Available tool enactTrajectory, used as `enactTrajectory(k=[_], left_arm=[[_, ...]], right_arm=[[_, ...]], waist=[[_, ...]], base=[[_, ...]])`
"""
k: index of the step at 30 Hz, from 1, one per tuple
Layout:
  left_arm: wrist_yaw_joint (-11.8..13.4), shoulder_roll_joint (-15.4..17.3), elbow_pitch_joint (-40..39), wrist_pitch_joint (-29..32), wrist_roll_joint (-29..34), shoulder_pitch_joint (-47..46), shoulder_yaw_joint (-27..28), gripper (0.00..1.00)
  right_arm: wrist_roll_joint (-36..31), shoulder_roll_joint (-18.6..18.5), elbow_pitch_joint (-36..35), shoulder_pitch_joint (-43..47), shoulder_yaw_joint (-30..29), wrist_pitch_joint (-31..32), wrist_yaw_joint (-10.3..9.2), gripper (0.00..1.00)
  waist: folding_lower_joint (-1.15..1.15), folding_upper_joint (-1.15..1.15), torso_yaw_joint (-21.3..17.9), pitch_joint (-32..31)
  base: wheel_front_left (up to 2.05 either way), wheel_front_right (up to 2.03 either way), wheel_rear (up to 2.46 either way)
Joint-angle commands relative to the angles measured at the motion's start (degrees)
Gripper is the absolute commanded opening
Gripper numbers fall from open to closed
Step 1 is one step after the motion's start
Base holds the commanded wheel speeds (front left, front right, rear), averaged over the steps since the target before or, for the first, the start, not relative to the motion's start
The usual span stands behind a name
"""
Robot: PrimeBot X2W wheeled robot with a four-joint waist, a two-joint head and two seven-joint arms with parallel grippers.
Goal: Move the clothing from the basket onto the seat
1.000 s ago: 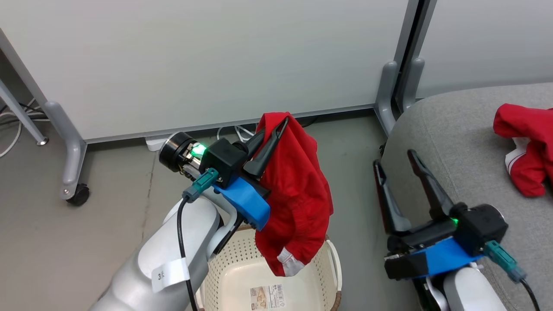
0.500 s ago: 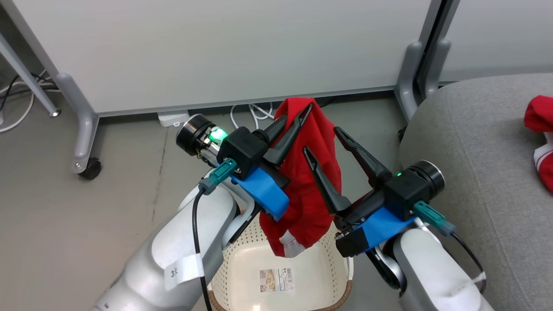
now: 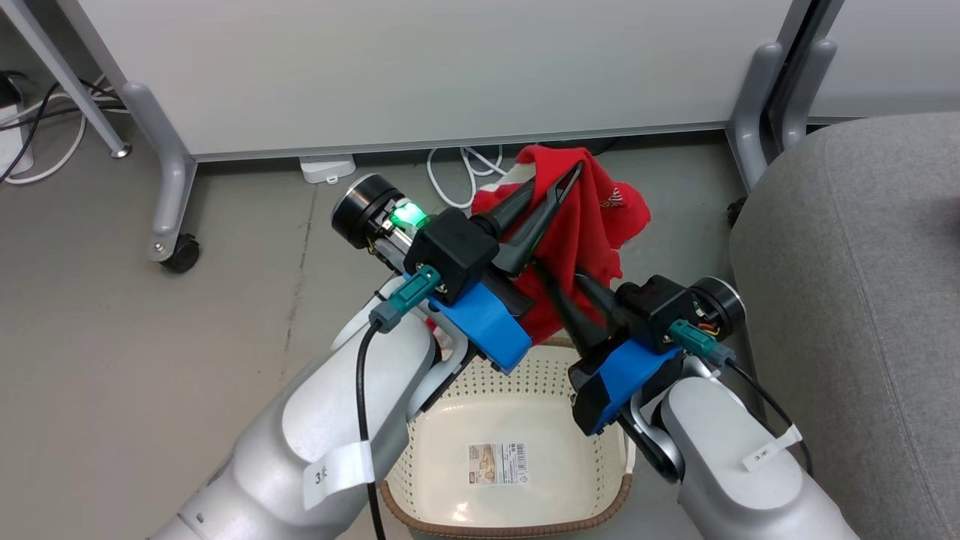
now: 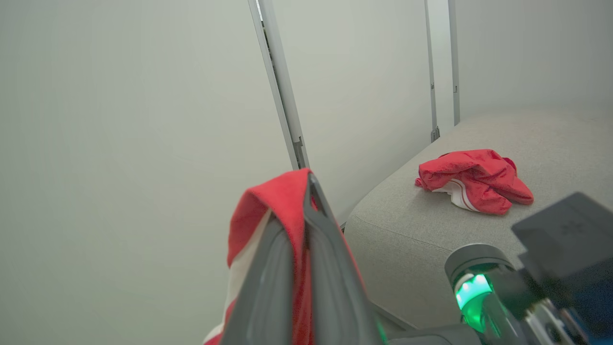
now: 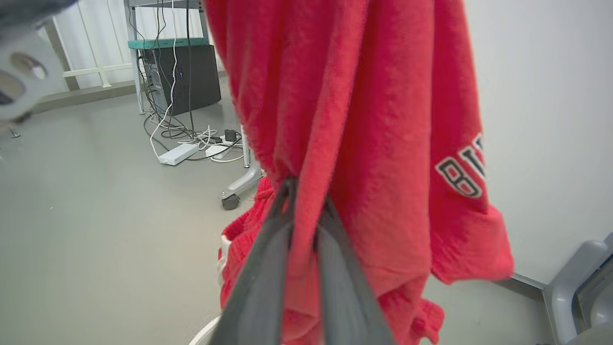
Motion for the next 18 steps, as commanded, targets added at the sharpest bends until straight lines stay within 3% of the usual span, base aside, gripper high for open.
enactTrajectory(k=[1,18], left_arm=[[-0.07,0.06,-0.15,-0.29,-0.15,-0.42,0.21,0.0],[-0.08,0.37,0.28,-0.29,-0.22,0.93,0.69,0.0]], right_arm=[[0.34,0.17,0.07,-0.88,0.15,0.02,0.01,0.0],[1.88,0.28,-1.49,0.83,0.9,0.02,0.01,0.0]], waist=[[-0.01,0.0,-0.02,-0.08],[-0.01,0.0,-0.47,-1.47]], base=[[0.0,0.0,0.0],[0.0,0.0,0.0]])
